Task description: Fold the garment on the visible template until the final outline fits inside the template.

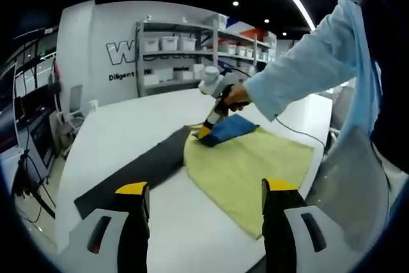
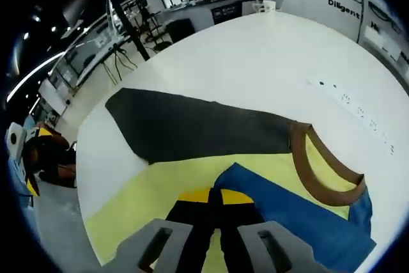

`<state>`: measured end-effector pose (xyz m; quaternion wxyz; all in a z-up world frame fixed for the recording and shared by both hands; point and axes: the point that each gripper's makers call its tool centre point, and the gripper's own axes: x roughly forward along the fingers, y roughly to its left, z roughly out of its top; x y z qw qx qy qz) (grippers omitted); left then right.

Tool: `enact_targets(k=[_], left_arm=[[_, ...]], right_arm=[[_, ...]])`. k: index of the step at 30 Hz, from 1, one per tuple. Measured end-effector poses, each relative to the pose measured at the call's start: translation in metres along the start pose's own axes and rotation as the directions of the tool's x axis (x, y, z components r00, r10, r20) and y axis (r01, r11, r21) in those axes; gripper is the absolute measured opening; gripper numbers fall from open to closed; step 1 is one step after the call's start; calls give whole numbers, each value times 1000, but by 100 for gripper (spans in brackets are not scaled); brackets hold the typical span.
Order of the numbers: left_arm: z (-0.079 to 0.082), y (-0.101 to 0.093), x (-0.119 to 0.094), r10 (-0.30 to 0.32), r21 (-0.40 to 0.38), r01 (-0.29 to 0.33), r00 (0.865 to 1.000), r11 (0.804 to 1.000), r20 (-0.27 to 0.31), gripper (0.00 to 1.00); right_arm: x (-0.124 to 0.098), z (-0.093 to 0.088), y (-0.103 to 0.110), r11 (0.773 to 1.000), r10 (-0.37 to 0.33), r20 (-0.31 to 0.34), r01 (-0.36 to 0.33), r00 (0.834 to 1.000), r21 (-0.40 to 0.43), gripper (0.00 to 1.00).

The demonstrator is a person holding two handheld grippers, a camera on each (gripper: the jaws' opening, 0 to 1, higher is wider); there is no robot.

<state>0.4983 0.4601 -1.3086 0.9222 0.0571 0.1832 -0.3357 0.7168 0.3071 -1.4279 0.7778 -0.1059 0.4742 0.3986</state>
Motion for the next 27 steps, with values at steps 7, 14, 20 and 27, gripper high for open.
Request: enact_targets(k=[7, 14, 20, 27], left_arm=[[0, 1, 2, 3, 2, -3, 1000, 1000, -5, 70], [5, 2, 2, 7, 9, -7, 1000, 1000, -1, 70], [5, 2, 0, 12, 8, -12, 1000, 1000, -1, 69], [6, 1, 0, 11, 11, -11, 1000, 1000, 3, 69]], right_arm=[[4, -3, 1, 1000, 10, -4, -11, 1000, -23, 0], [17, -13, 9, 999, 35, -16, -36, 999, -34, 8], [10, -7, 14, 998, 49, 1, -49, 999, -45, 10], [-9, 6, 18, 997, 66, 45, -65, 997, -35, 12]])
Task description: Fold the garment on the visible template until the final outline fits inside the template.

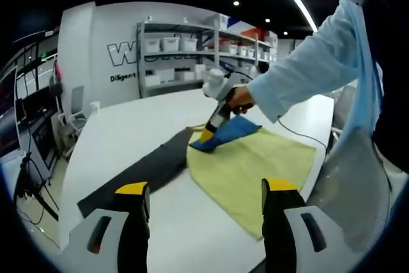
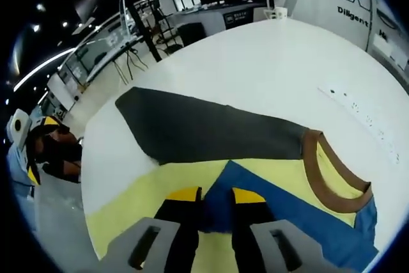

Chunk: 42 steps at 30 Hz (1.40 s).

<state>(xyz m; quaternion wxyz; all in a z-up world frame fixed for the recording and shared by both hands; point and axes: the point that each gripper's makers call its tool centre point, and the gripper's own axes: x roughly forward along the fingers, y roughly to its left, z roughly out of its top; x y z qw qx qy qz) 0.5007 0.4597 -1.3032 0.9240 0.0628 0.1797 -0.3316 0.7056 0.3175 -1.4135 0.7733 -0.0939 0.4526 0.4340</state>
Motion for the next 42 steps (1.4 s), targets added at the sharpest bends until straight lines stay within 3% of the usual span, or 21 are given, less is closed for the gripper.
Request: enact_targets(k=[6, 16, 27, 42], left_arm=[[3, 1, -1, -2, 2, 2, 1000, 1000, 7, 70], [6, 0, -2, -8, 10, 8, 1000, 1000, 16, 69], [10, -6, -2, -22, 20, 21, 999, 1000, 29, 69], [13, -8, -4, -27, 29, 26, 999, 999, 37, 69]], right_arm=[[-13, -2, 9, 1000, 22, 26, -22, 999, 4, 17], [-32, -24, 10, 1000, 14, 69, -14, 998, 2, 26], [-55, -27, 8, 1000, -13, 147, 15, 989, -12, 44], [-89, -38, 12, 999, -31, 216, 37, 976, -26, 55]])
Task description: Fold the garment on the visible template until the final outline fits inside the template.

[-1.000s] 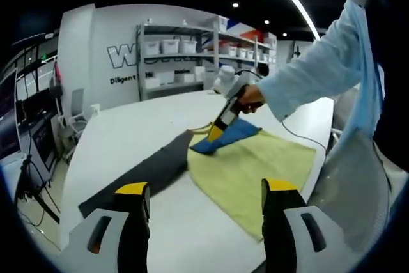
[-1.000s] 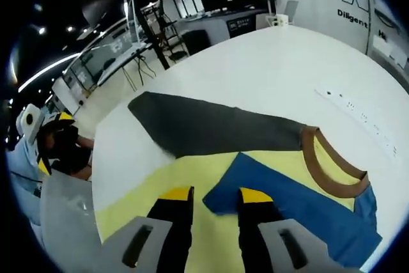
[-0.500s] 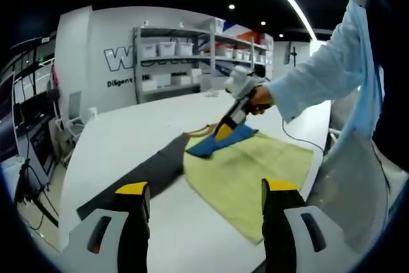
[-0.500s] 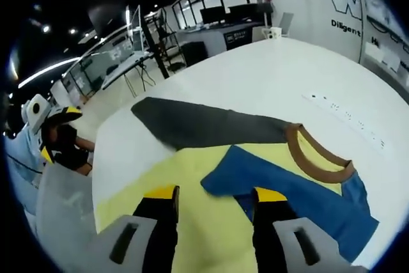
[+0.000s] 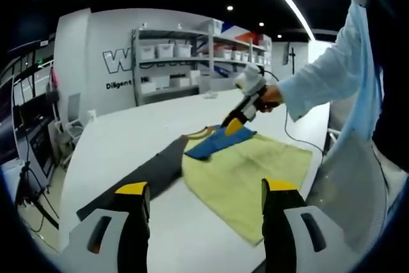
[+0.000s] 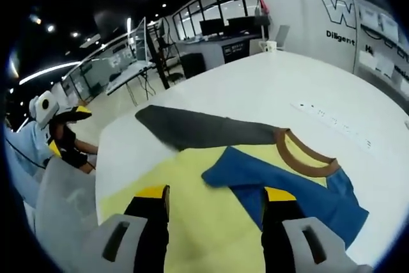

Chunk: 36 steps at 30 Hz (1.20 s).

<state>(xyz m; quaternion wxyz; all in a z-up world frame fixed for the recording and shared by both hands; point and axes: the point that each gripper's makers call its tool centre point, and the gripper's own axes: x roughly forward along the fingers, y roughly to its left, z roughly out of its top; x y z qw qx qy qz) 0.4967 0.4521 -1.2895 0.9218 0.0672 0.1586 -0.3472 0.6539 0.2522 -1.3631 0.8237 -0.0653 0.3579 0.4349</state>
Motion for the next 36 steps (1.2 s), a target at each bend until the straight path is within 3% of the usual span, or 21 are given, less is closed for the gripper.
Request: enact_targets(k=[6, 14, 36], left_arm=[[1, -2, -1, -3, 4, 3, 1000, 1000, 5, 69], [0, -4, -4, -2, 4, 2, 1000, 1000, 5, 70], [-9, 1, -4, 16, -30, -16, 1000, 999, -5, 70]], right_arm=[[-10, -3, 0, 1000, -5, 14, 5, 1000, -3, 55], [-5, -3, 4, 1000, 0, 13, 0, 1000, -3, 54], [52, 29, 8, 998, 49, -15, -50, 999, -44, 51]])
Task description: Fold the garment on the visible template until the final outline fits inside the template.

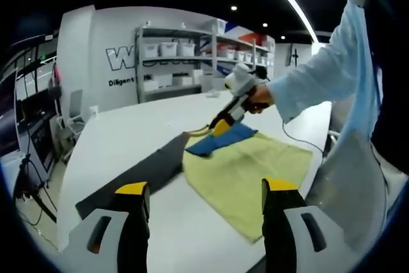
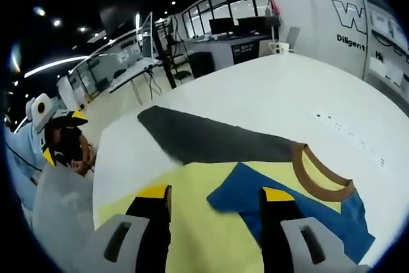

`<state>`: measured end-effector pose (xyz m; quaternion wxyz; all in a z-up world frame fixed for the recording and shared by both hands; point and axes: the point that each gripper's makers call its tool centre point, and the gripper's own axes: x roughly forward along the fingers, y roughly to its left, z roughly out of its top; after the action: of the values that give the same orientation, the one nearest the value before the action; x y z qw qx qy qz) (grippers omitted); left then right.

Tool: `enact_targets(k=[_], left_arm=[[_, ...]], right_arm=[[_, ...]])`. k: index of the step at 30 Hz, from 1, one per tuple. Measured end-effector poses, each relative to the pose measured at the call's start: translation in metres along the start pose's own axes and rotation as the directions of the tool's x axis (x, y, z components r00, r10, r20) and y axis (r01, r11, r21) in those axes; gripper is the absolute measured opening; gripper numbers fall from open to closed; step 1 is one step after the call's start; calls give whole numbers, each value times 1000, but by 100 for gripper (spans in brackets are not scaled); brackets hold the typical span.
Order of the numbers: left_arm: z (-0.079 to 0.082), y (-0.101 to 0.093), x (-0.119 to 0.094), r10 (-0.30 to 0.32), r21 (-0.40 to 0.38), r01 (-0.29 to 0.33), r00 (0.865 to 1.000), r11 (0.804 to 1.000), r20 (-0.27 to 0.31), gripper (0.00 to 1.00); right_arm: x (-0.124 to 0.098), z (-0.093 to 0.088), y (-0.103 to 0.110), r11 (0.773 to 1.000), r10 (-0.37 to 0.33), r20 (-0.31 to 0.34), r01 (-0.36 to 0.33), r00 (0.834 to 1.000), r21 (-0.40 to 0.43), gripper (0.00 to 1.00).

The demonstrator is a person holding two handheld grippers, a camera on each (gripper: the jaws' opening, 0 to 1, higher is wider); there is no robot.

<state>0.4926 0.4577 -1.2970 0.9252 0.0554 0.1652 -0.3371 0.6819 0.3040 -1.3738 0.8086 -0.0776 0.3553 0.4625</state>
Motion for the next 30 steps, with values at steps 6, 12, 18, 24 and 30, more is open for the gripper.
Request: enact_targets(k=[6, 12, 18, 24, 30], left_arm=[[-3, 4, 0, 13, -11, -13, 1000, 1000, -1, 70], [-4, 6, 2, 19, -21, -19, 1000, 1000, -4, 70], [-7, 8, 3, 24, -28, -25, 1000, 999, -7, 70], [-9, 12, 3, 40, -34, -40, 999, 999, -4, 71], [-10, 15, 3, 46, -33, -46, 999, 998, -9, 71]], right_arm=[[12, 9, -2, 1000, 12, -4, -12, 1000, -8, 51], [25, 11, -8, 1000, 18, -22, -18, 1000, -25, 50], [36, 9, -12, 1000, 22, -40, -22, 999, -17, 49], [47, 5, -17, 1000, 15, -65, -16, 998, -19, 39], [56, 3, -31, 999, -33, -85, 32, 996, -14, 15]])
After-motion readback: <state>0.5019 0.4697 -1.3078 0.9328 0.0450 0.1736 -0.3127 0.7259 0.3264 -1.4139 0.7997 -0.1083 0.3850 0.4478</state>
